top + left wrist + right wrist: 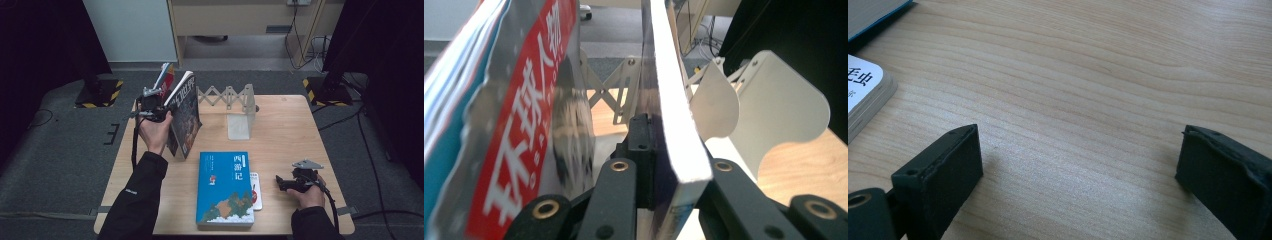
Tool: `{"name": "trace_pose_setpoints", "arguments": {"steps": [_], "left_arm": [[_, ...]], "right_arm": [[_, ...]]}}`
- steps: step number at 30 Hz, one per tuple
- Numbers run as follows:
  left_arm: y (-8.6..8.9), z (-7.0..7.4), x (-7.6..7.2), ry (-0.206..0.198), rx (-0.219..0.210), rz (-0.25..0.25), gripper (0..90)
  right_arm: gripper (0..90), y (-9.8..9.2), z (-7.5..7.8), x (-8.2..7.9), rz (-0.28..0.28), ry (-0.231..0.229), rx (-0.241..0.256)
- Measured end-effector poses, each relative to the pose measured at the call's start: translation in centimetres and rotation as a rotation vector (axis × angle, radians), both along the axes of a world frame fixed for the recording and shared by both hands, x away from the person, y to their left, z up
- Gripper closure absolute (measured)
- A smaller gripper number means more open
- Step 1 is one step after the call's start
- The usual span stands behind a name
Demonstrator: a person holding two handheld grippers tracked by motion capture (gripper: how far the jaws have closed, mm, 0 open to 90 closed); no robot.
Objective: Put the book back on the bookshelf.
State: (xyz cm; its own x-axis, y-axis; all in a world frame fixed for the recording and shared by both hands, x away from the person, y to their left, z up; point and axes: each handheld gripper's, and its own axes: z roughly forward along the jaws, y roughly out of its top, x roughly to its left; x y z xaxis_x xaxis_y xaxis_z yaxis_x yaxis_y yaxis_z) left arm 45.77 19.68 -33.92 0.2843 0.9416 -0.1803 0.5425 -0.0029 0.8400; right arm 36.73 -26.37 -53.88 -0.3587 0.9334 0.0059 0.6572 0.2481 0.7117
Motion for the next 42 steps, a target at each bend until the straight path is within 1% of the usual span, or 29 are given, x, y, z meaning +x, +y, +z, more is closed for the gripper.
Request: {"name": "trace_pose_setpoints", "arguments": {"steps": [3,4,6,8,10,12,14,15,17,18,19,22,23,24,25,26,28,29,31,33,36,38,39,40,42], "left_arm": [[0.2,0.2,0.0,0.021,0.016,0.001,80.5],[0.2,0.3,0.1,0.037,0.023,0.0,80.3],[0.2,0.5,0.2,0.05,0.025,-0.001,78.6],[0.1,0.8,0.2,0.045,0.026,0.003,75.4],[-0.3,0.9,0.5,0.059,0.03,-0.009,73.7],[-0.8,0.7,0.9,0.069,0.086,0.006,73.3],[-1.1,0.4,1.2,0.079,0.098,0.011,73.3],[-1.1,0.3,1.4,0.083,0.107,0.018,75.1],[-1.0,0.2,1.5,0.083,0.103,0.03,79.9],[-0.9,0.2,1.6,0.089,0.086,0.028,80.8],[-0.9,0.2,1.7,0.09,0.079,0.027,81.3],[-1.2,0.4,1.4,0.052,0.1,0.037,81.7],[-1.4,0.5,1.3,0.034,0.116,0.046,81.7],[-1.4,0.7,1.3,0.028,0.129,0.052,81.8],[-1.5,0.9,1.3,0.017,0.131,0.059,81.7],[-1.5,1.1,1.4,-0.005,0.14,0.072,81.7],[-1.5,1.5,1.5,-0.022,0.131,0.092,81.8],[-1.6,1.7,1.7,-0.029,0.133,0.104,81.8],[-1.8,2.1,2.1,-0.021,0.136,0.121,81.8],[-2.1,2.0,2.5,-0.026,0.153,0.143,81.8],[-2.4,1.5,3.2,-0.029,0.178,0.176,81.8],[-2.4,1.1,3.7,-0.024,0.187,0.198,81.8],[-2.5,0.9,3.9,-0.024,0.208,0.208,81.8],[-2.6,0.6,4.1,-0.025,0.219,0.214,81.8],[-2.7,0.2,4.2,-0.039,0.233,0.228,81.7]], "right_arm": [[4.5,0.0,0.0,0.0,0.0,0.0,0.0],[4.5,0.0,0.0,0.0,0.0,0.0,0.0],[4.5,0.0,0.0,0.0,0.0,0.0,0.0],[4.5,0.0,0.0,0.0,0.0,0.0,0.0],[4.5,0.0,0.0,0.0,0.0,0.0,0.0],[4.5,0.0,0.0,0.0,0.003,-0.001,-0.001],[4.5,0.1,0.0,0.0,0.006,-0.002,0.0],[4.5,0.0,0.0,0.0,0.008,-0.002,-0.001],[4.5,0.0,0.0,0.0,0.009,-0.002,-0.001],[4.4,0.1,0.0,0.0,0.009,-0.002,0.0],[4.4,0.1,0.0,0.0,0.01,-0.001,0.0],[4.4,0.1,0.0,0.0,0.01,-0.001,0.0],[4.4,0.1,0.0,0.0,0.01,-0.001,0.0],[4.4,0.1,0.0,0.0,0.009,0.0,0.001],[4.4,0.1,0.0,0.0,0.009,0.0,0.001],[4.4,0.1,0.0,0.0,0.009,0.0,0.001],[4.4,0.0,0.0,0.0,0.012,-0.001,0.0],[4.4,0.1,0.0,0.0,0.012,0.0,0.0],[4.4,0.1,0.0,0.0,0.014,0.002,0.0],[4.4,0.1,0.0,0.0,0.014,0.002,0.0],[4.4,0.1,0.0,0.0,0.018,0.001,0.0],[4.4,0.1,0.0,0.0,0.019,0.002,-0.001],[4.4,0.1,0.0,0.0,0.017,0.003,0.001],[4.3,0.1,0.0,0.0,0.019,0.001,-0.002],[4.3,0.1,0.0,0.0,0.02,0.001,-0.001]]}}
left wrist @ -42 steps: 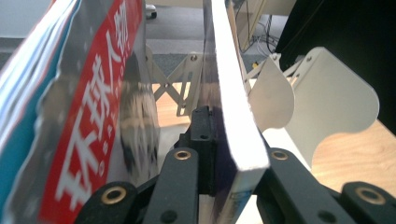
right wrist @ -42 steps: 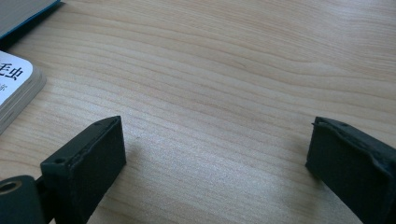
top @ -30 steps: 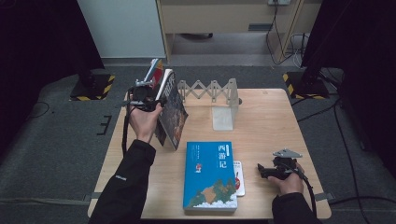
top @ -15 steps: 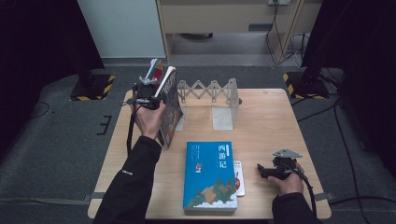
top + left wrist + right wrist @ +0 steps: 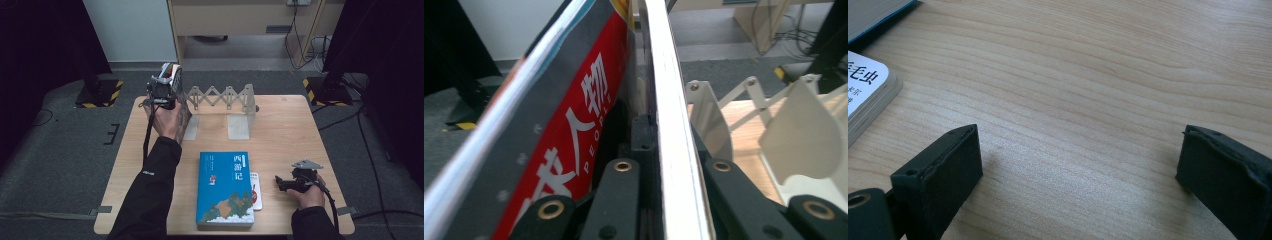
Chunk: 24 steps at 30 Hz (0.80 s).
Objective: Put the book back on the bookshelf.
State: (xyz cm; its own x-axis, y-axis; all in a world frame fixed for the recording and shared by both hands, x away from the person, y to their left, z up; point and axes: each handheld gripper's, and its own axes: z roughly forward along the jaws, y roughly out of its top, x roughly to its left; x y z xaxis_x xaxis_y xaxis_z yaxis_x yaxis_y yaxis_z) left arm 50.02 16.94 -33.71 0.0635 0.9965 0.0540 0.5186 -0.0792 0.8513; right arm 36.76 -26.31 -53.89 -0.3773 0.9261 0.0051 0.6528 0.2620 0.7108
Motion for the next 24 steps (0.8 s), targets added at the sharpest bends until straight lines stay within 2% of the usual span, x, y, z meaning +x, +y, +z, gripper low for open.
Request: {"name": "trace_pose_setpoints", "arguments": {"steps": [6,10,13,15,18,24], "left_arm": [[0.0,-0.9,0.2,-0.029,-0.012,0.012,81.7],[0.3,-0.9,0.2,-0.019,-0.019,0.012,81.0],[0.5,-0.9,0.0,-0.024,-0.023,0.0,72.6],[0.5,-0.9,-0.4,-0.03,-0.012,-0.005,67.9],[0.6,-0.8,-1.2,-0.041,-0.018,-0.026,64.0],[0.9,-0.7,-3.9,-0.069,-0.039,-0.095,55.6]], "right_arm": [[4.3,0.0,0.0,0.0,-0.002,-0.004,0.0],[4.3,0.0,0.0,0.0,-0.004,-0.002,0.002],[4.3,0.0,0.0,0.0,-0.002,-0.004,0.001],[4.3,0.0,0.0,0.0,-0.004,-0.002,0.002],[4.3,0.1,0.0,0.0,-0.005,0.0,0.003],[4.3,0.0,0.0,0.0,-0.003,-0.003,0.001]]}}
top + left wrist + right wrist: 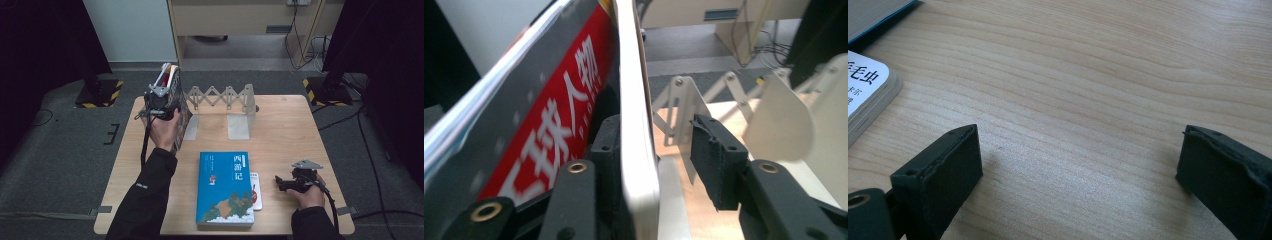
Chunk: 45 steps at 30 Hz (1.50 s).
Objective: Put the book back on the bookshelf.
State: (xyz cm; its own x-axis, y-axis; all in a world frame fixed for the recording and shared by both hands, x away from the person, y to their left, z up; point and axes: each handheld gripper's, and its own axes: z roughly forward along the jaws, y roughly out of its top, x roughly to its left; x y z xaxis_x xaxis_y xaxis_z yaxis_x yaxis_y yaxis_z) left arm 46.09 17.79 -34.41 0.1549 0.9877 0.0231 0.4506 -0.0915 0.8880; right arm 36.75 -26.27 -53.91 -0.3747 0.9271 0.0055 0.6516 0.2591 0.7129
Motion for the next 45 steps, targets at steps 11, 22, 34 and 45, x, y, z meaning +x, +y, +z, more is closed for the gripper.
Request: {"name": "trace_pose_setpoints", "arguments": {"steps": [11,22,34,45], "left_arm": [[1.8,-0.8,-3.2,-0.059,-0.07,-0.088,45.8],[3.0,-2.6,-5.8,-0.056,-0.108,-0.159,42.2],[4.2,-4.9,-9.0,-0.022,-0.109,-0.248,35.8],[3.5,-8.7,-10.3,0.061,-0.154,-0.351,30.6]], "right_arm": [[4.0,0.0,0.0,0.0,0.002,0.002,0.001],[2.0,0.0,0.0,0.1,0.01,0.007,-0.002],[2.0,0.1,0.0,0.1,0.0,0.008,-0.002],[1.5,0.3,0.0,0.1,-0.016,0.013,0.001]]}}
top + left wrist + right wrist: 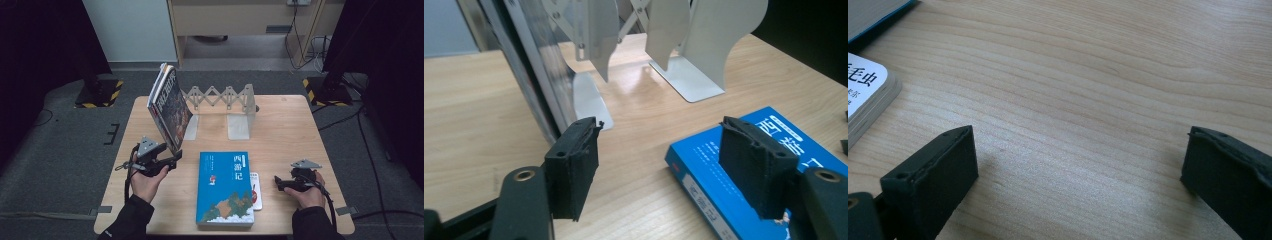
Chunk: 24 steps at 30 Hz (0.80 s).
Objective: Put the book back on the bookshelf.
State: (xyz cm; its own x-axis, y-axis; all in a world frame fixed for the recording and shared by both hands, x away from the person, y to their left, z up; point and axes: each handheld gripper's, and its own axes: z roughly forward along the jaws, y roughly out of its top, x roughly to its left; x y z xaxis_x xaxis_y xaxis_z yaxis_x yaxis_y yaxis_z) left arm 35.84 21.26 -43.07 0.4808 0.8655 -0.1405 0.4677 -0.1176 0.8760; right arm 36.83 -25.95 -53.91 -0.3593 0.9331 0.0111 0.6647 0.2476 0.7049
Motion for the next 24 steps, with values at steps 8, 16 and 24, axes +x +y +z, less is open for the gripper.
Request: {"name": "trace_pose_setpoints", "arguments": {"steps": [8,16,24], "left_arm": [[-0.9,-2.3,-0.3,0.06,-0.024,-0.055,28.8],[-2.1,-4.6,-0.1,0.14,-0.054,-0.125,27.3],[-4.0,-6.2,0.3,0.191,-0.073,-0.202,25.1]], "right_arm": [[19.7,0.2,0.7,0.0,0.009,0.012,-0.012],[25.0,1.9,2.4,-0.6,0.043,-0.031,0.034],[27.8,3.9,3.6,-1.2,0.077,-0.062,0.147]]}}
